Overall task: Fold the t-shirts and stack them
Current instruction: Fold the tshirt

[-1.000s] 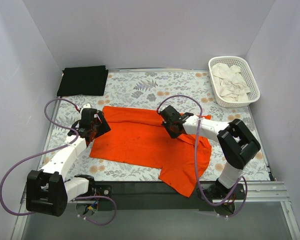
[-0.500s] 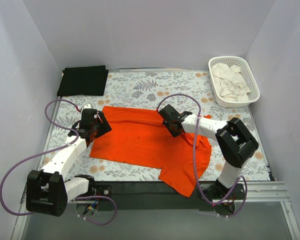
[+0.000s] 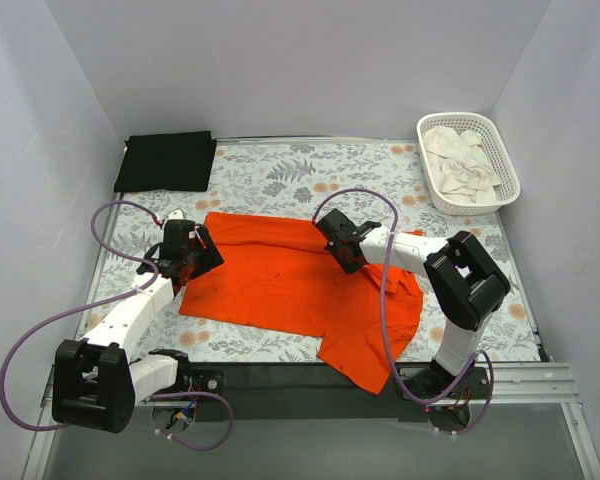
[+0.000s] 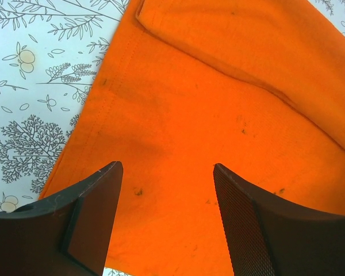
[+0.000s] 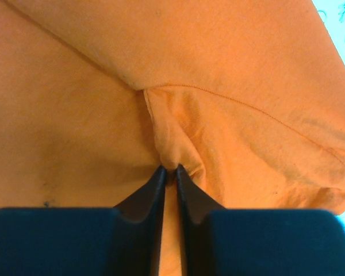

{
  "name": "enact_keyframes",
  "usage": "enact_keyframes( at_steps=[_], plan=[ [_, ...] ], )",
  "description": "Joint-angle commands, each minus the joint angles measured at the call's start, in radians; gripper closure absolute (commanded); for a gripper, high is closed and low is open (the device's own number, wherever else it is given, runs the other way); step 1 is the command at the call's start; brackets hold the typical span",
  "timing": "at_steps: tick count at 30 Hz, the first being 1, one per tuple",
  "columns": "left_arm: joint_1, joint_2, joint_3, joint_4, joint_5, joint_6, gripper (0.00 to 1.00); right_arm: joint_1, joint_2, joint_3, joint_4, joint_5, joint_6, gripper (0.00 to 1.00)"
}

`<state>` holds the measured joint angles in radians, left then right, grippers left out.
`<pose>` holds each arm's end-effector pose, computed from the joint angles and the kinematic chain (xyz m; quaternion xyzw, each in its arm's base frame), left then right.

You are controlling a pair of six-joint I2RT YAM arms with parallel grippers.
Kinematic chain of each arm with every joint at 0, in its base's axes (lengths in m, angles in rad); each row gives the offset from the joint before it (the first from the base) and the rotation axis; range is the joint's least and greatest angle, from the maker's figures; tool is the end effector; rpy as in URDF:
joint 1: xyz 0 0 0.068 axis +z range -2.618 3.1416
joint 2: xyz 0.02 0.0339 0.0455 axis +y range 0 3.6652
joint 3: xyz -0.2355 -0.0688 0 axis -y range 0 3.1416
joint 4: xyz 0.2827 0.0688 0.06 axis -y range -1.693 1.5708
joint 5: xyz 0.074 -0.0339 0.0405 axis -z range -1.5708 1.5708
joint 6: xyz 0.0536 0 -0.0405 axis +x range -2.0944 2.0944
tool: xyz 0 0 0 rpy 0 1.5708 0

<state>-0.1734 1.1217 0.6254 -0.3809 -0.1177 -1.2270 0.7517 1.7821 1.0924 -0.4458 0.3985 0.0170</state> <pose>0.2732 -0.0415 0.1460 -0.4893 0.8015 -0.1763 0.2951 0.2901 0.2427 0.0983 -0.3038 0.9086 -0.0998 0.2687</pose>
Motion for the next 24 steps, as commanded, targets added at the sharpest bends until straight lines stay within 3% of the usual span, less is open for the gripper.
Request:
enact_keyframes(
  at_steps=[1,7,24],
  plan=[
    [-0.005,-0.025,-0.01,0.013,0.003,0.006,0.4,-0.006,-0.006,0.034,0.002,0.004,-0.009,0.86],
    [-0.005,-0.023,-0.003,0.01,0.004,0.006,0.4,-0.006,-0.061,0.044,-0.028,-0.038,-0.009,0.99],
    [-0.005,0.018,0.033,-0.01,0.019,0.009,0.39,-0.006,-0.069,0.096,-0.133,-0.288,-0.012,0.99]
  ],
)
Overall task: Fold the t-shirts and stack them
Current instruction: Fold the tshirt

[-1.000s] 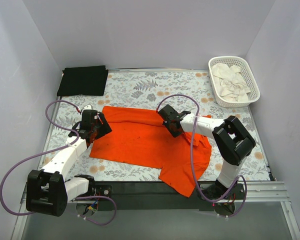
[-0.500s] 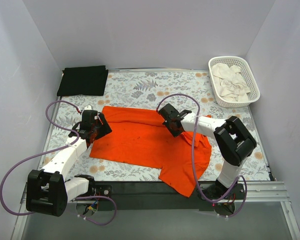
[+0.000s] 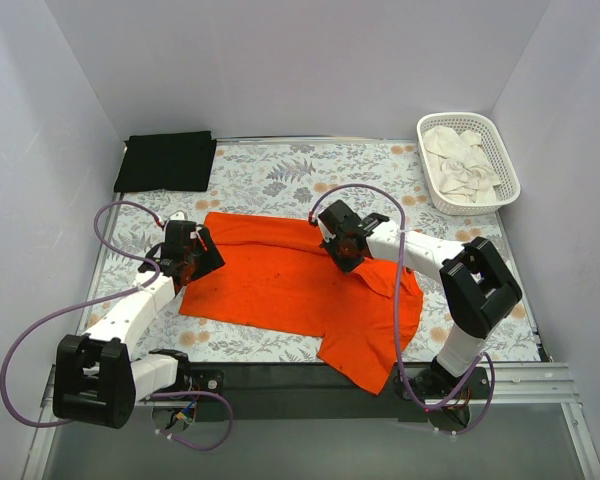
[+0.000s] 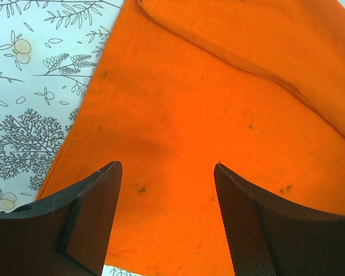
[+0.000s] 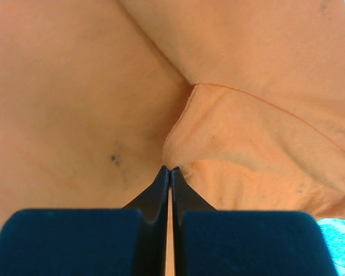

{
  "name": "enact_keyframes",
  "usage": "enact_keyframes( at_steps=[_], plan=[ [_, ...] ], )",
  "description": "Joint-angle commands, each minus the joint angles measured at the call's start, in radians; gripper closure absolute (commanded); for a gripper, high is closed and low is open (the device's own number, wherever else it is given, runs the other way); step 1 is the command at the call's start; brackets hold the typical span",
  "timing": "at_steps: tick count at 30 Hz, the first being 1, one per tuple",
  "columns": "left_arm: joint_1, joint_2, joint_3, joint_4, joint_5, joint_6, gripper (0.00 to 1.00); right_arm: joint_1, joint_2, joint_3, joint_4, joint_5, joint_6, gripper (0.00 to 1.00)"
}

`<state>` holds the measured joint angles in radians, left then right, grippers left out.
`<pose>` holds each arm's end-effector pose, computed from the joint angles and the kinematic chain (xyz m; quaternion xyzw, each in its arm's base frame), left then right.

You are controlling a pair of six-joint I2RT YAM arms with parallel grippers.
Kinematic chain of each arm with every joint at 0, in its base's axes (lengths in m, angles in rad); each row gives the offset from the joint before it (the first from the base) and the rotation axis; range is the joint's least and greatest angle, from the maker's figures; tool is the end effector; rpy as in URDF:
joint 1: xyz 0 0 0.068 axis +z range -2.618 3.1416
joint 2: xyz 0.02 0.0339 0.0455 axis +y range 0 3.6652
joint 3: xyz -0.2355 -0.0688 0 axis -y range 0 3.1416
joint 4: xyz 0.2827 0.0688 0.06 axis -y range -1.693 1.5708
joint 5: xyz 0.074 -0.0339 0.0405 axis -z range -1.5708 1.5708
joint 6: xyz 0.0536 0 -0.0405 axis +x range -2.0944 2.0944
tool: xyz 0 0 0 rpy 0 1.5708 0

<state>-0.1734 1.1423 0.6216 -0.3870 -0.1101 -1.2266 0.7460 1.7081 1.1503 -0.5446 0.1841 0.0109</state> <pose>0.2725 -0.0417 0.1388 -0.4900 0.8072 -0.1696 0.2821 0.2865 0.2514 0.1350 -0.3281 0.9116 0.0023 0.2478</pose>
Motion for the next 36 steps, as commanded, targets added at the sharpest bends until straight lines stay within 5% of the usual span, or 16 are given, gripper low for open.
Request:
enact_keyframes(
  at_steps=[1,10,16,27,36],
  plan=[
    [-0.005,0.0,0.04,-0.004,0.01,0.009,0.39,0.0,0.016,0.037,-0.04,-0.083,-0.006,0.96],
    [-0.005,0.027,0.084,-0.013,0.021,-0.023,0.39,-0.045,0.004,0.072,-0.064,-0.167,-0.02,0.7],
    [-0.003,0.152,0.226,-0.007,-0.007,-0.051,0.39,-0.284,-0.128,0.045,-0.012,-0.15,0.122,0.56],
    [-0.001,0.528,0.556,0.059,-0.042,-0.053,0.4,-0.772,-0.237,-0.199,0.273,-0.339,0.48,0.5],
    [0.0,0.735,0.688,0.079,-0.062,-0.04,0.44,-0.861,-0.151,-0.248,0.379,-0.419,0.514,0.6]
  ],
)
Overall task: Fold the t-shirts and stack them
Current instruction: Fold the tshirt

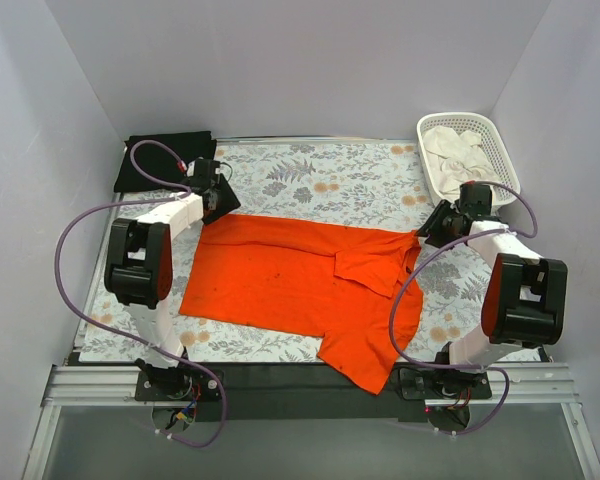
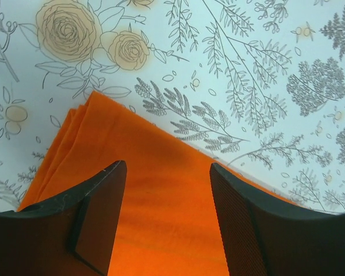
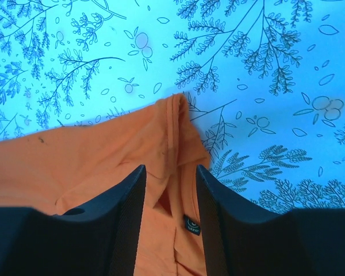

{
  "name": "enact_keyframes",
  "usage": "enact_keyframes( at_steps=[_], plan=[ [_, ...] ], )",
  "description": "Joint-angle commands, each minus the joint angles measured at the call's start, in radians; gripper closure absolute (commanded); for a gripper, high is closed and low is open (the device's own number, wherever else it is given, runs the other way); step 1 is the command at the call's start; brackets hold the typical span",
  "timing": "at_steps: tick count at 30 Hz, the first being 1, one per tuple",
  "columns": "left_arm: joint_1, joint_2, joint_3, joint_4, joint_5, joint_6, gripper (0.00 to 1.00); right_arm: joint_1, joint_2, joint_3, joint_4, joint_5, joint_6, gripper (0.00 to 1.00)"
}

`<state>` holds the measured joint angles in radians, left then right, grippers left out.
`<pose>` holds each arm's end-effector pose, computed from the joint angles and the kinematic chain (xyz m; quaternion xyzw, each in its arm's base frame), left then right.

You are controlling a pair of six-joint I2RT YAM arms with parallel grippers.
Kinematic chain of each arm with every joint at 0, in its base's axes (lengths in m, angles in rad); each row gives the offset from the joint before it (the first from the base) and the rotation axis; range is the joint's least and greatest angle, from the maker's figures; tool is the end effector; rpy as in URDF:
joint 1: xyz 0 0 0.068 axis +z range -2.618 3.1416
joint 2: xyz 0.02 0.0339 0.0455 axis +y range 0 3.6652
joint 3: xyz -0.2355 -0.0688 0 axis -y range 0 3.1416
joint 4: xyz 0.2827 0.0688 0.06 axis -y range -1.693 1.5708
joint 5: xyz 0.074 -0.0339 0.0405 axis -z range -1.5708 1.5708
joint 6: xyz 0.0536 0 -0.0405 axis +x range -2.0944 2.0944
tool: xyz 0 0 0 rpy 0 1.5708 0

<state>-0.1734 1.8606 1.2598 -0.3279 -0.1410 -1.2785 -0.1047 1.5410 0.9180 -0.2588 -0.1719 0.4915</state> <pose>0.4254 -0.0669 0.1271 -0.5157 0.7940 -0.1590 0.2798 0.3572 -0.0283 0.1348 0.2477 0.9049 0.1440 0.3147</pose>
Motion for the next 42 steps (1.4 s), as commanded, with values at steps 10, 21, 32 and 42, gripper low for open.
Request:
enact_keyframes(
  at_steps=[10,21,32,42],
  plan=[
    [0.009,0.117,0.066,0.024,-0.051,0.011,0.47,-0.027,0.082,-0.067,0.17,-0.113,0.022,0.69],
    [0.06,0.123,-0.028,-0.01,-0.098,-0.073,0.52,-0.038,0.116,-0.084,0.201,-0.069,-0.013,0.99],
    [0.118,0.15,0.022,-0.017,-0.06,-0.154,0.54,-0.01,0.257,0.134,0.207,-0.017,-0.128,0.99],
    [0.124,0.21,0.144,-0.025,-0.055,-0.228,0.51,0.028,0.363,0.297,0.201,0.104,-0.199,0.99]
  ],
)
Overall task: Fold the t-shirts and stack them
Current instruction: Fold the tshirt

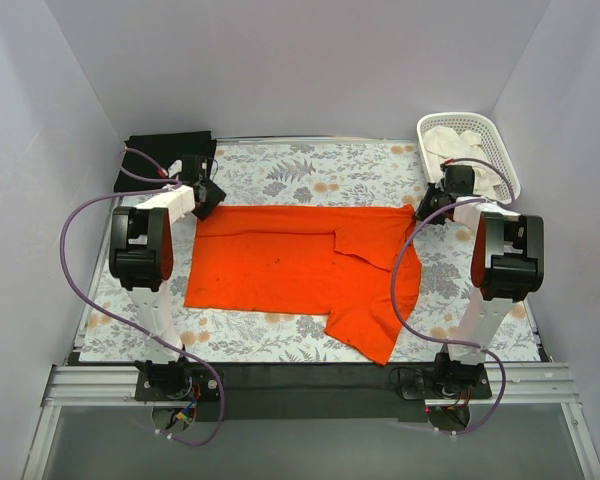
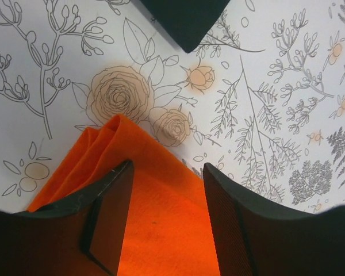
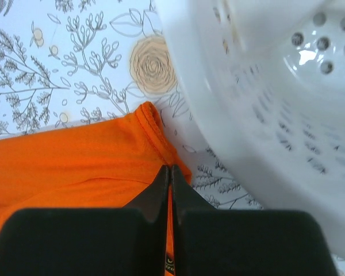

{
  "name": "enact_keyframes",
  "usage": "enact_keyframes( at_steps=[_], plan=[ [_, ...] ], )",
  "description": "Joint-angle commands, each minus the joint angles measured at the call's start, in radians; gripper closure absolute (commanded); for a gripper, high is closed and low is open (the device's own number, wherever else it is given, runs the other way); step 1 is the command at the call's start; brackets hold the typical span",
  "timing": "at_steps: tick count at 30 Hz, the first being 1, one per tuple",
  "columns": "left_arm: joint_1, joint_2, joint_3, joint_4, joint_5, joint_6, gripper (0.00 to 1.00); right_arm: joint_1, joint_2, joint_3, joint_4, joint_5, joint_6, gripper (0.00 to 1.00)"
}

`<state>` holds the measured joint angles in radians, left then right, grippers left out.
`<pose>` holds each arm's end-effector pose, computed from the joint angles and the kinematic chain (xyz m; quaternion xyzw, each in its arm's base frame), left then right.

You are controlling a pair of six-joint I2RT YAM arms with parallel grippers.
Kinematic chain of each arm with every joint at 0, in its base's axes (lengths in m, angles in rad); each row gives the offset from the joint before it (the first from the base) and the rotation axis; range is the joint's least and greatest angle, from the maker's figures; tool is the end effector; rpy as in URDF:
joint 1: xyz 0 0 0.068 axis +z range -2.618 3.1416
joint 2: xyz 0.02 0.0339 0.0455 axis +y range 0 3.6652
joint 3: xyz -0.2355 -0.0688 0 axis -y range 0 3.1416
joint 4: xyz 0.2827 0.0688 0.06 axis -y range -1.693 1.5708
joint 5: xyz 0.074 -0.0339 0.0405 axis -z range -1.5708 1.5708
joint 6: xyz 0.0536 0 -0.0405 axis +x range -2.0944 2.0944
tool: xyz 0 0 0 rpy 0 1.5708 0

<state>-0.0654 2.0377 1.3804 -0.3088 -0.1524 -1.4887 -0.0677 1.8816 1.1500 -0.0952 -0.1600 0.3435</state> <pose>0.4582 -0.0219 0.0941 -0.6388 0.7060 -0.1564 0.2626 0.4280 -0.0205 0.1001 0.1611 0.9150 0.1235 0.3486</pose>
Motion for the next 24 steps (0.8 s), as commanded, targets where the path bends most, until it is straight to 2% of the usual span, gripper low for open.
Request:
enact_keyframes(
  at_steps=[1,5,8,12,15,18,24],
  plan=[
    [0.016,0.032,0.028,-0.039,-0.044,-0.013,0.5,-0.007,0.025,0.077,0.035,0.094,-0.064,0.99],
    [0.016,-0.005,0.045,-0.026,-0.036,0.033,0.39,0.002,0.019,0.116,0.005,0.105,-0.1,0.98],
    [0.016,-0.091,0.02,-0.026,-0.051,0.065,0.36,0.017,-0.034,0.12,-0.04,0.109,-0.121,0.92],
    [0.016,-0.268,-0.036,-0.051,-0.091,0.12,0.3,0.043,-0.145,0.093,-0.109,0.122,-0.127,0.69],
    [0.013,-0.376,-0.115,-0.107,-0.113,0.13,0.29,0.066,-0.238,0.064,-0.196,0.145,-0.117,0.57],
    [0.012,-0.522,-0.223,-0.189,-0.127,0.125,0.28,0.112,-0.334,0.016,-0.293,0.192,-0.101,0.51],
    [0.01,-0.779,-0.44,-0.395,-0.137,0.061,0.28,0.16,-0.493,-0.128,-0.469,0.215,-0.049,0.47]
  ],
)
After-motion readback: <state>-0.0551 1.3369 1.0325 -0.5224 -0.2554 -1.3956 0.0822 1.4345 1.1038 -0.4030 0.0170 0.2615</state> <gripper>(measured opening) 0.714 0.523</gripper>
